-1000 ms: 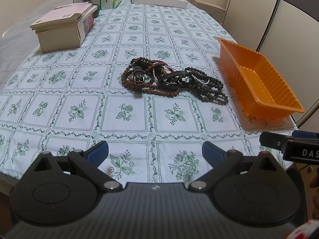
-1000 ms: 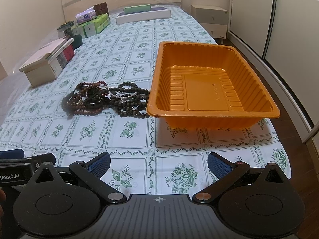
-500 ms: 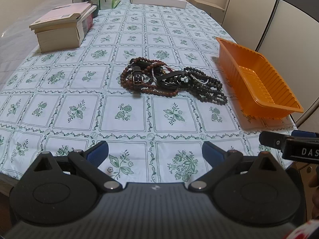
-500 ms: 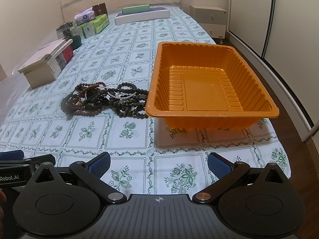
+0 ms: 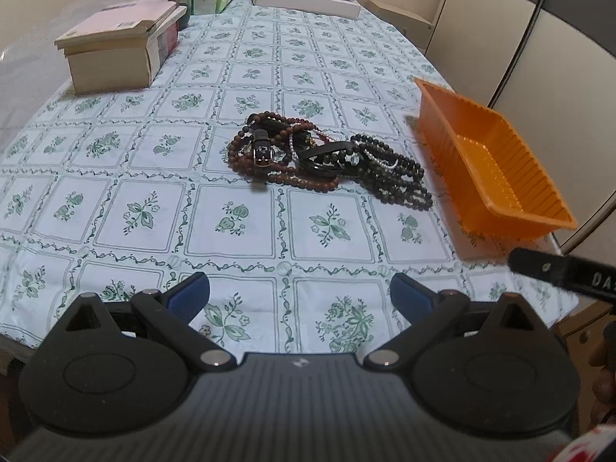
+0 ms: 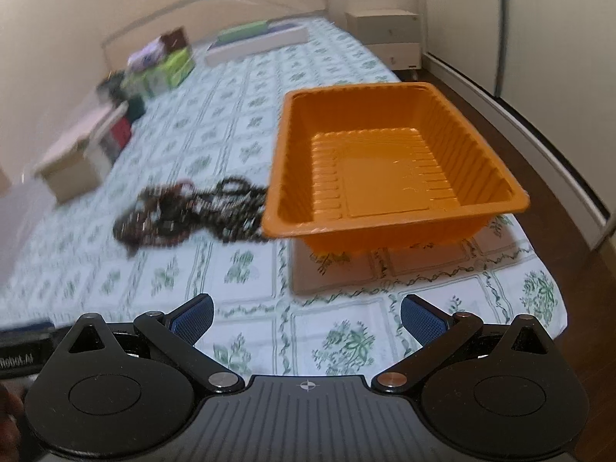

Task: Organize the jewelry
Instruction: 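Grasp the rim of the orange tray with the right gripper and lift it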

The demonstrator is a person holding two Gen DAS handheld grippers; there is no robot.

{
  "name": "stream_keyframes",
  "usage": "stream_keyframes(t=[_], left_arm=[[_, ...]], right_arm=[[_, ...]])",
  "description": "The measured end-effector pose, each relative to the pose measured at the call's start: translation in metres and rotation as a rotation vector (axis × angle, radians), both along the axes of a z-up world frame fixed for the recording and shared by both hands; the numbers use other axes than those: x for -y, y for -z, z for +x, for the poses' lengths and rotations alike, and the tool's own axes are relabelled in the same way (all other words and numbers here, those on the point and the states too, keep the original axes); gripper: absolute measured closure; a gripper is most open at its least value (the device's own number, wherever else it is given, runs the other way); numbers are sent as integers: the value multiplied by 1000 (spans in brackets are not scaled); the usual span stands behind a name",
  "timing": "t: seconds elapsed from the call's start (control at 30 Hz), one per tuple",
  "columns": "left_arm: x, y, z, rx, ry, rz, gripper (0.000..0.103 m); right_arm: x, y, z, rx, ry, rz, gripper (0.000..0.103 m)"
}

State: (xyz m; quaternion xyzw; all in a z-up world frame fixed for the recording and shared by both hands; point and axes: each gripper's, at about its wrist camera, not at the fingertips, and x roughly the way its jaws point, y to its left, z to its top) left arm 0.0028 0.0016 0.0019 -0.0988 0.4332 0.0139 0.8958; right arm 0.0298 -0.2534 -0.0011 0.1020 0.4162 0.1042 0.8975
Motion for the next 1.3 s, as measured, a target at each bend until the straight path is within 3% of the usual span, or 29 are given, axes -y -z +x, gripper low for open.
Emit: stream_keyframes(t=[0.1, 0.23, 0.4, 0.5, 0.8, 1.03, 1.2, 1.3], left_arm=[[-8, -2, 4, 5, -14, -51, 3], [-16, -3, 10, 15, -26, -117, 3], [-22, -6, 17, 54, -36, -160, 3], [-21, -6, 21, 71, -33, -158, 3], [-17, 4, 30, 114, -16, -143, 3], [-13, 10, 40, 82, 8, -177, 3], [-9, 11, 42, 82, 12, -185, 3], [-8, 10, 41, 86, 17, -167, 3]], right_arm=[[22, -4, -1, 57, 69, 65, 1], [50, -13, -1, 152, 114, 80, 1], [99, -17, 13, 198, 233, 119, 2], [122, -12, 31, 192, 257, 103, 28], [152, 26, 77, 109, 228, 100, 56], [160, 50, 91, 47, 209, 116, 79], [156, 54, 100, 26, 209, 143, 91], [157, 50, 101, 22, 220, 156, 94]])
